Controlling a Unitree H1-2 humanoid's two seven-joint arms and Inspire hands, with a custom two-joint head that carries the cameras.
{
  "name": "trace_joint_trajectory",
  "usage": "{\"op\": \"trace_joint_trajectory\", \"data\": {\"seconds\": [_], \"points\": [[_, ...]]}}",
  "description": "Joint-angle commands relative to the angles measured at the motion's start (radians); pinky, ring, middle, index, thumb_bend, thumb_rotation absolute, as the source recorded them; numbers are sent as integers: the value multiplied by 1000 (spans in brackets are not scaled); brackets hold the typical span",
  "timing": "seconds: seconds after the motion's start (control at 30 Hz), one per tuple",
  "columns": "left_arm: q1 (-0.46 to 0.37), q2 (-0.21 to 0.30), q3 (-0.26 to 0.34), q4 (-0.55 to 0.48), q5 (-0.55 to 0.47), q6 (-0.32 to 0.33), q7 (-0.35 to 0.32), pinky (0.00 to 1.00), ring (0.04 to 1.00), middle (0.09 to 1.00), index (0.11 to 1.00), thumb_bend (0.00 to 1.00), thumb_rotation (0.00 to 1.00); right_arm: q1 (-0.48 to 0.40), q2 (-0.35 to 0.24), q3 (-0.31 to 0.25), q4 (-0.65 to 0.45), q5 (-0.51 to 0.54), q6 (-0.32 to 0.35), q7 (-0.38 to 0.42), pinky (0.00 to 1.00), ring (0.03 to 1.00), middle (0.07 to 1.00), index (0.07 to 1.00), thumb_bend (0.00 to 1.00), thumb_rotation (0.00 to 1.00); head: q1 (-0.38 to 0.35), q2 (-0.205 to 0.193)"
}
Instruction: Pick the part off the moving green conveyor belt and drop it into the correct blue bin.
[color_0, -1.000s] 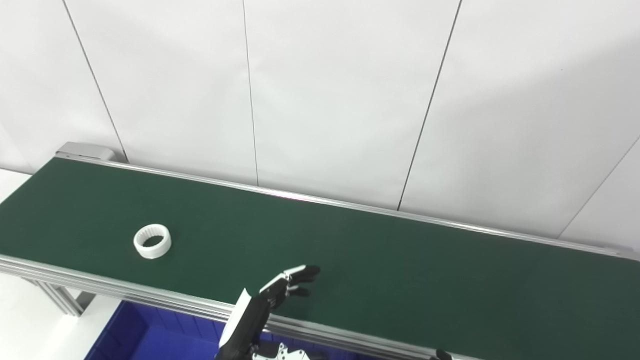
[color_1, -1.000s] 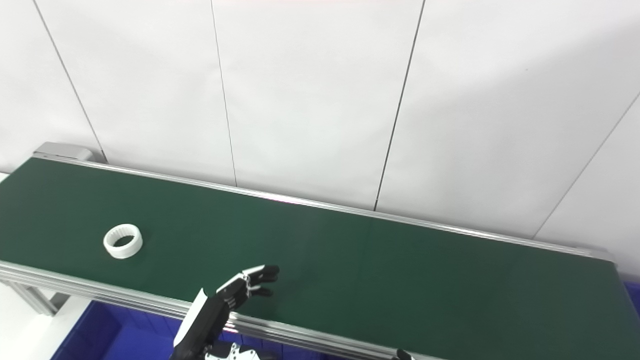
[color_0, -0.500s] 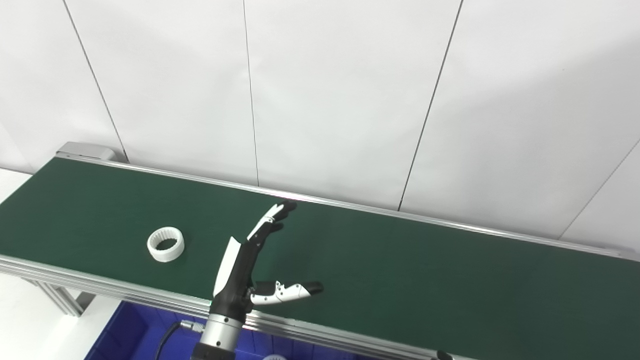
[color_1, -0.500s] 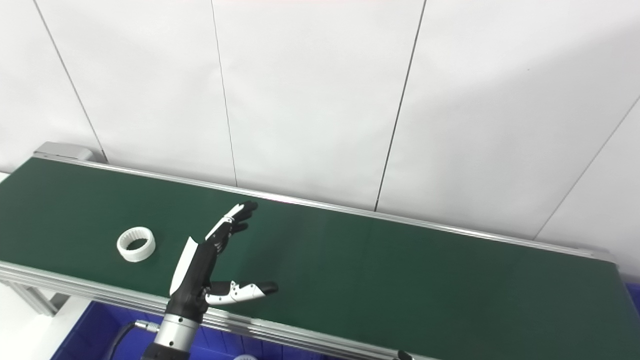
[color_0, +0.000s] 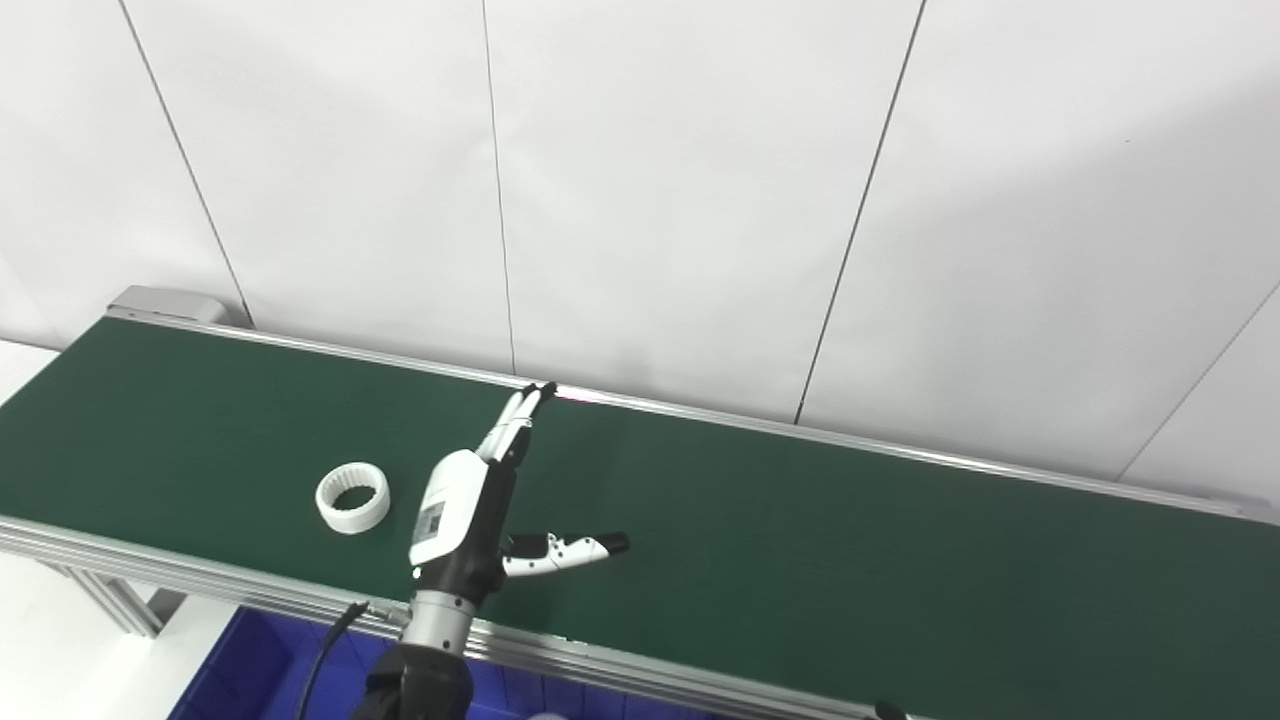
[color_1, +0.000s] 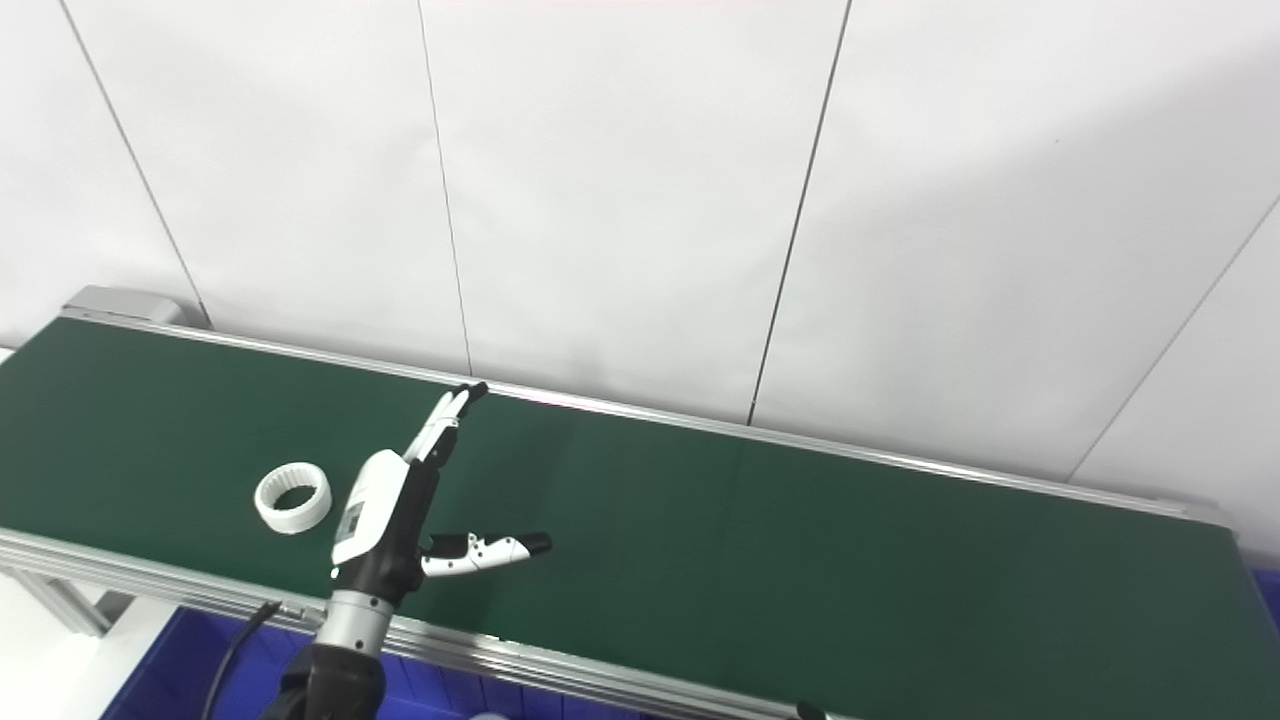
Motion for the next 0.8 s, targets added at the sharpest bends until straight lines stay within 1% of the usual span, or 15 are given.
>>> {"op": "trace_joint_trajectory", "data": {"seconds": [0.0,0.1,0.13,0.27,0.3,0.33,0.47,0.5,0.53,0.63,0.77], "points": [[-36,17,1,-5,30,24,37,841,927,1000,961,844,401,-4,0,2,-28,-2,-52,-19,670,766,817,856,608,137,0,1],[-43,30,14,9,35,60,55,849,933,1000,966,850,368,-4,-1,5,-29,0,-52,-23,669,763,814,854,617,146,1,2],[-43,34,21,8,38,80,58,850,935,1000,968,854,330,-4,-3,7,-28,3,-53,-25,669,760,812,852,619,140,0,3],[-44,47,34,2,34,124,61,858,939,999,970,852,255,-5,-7,15,-24,11,-53,-35,678,761,813,853,621,141,3,2],[-44,51,38,3,32,129,63,859,940,998,967,847,228,-6,-8,17,-23,12,-53,-38,680,763,813,853,625,147,3,2],[-46,57,43,6,30,135,67,859,941,998,967,847,224,-6,-8,18,-24,12,-53,-39,680,763,813,853,625,149,4,3],[-52,70,62,10,14,153,80,844,941,995,953,831,157,-7,-12,21,-25,11,-53,-41,676,766,813,856,625,149,4,4],[-53,71,65,11,11,155,84,838,941,992,947,822,111,-7,-13,21,-25,12,-53,-41,677,766,813,855,623,142,4,4],[-56,75,69,15,10,158,88,837,941,992,946,820,102,-7,-14,21,-25,10,-53,-43,678,766,813,855,622,140,5,5],[-62,85,75,29,5,165,94,836,939,988,941,814,29,-8,-19,25,-26,10,-53,-48,666,757,806,851,628,156,6,5],[-65,99,74,53,2,164,102,827,936,983,934,805,2,-11,-25,30,-25,19,-53,-52,667,755,803,846,633,140,7,8]]}}
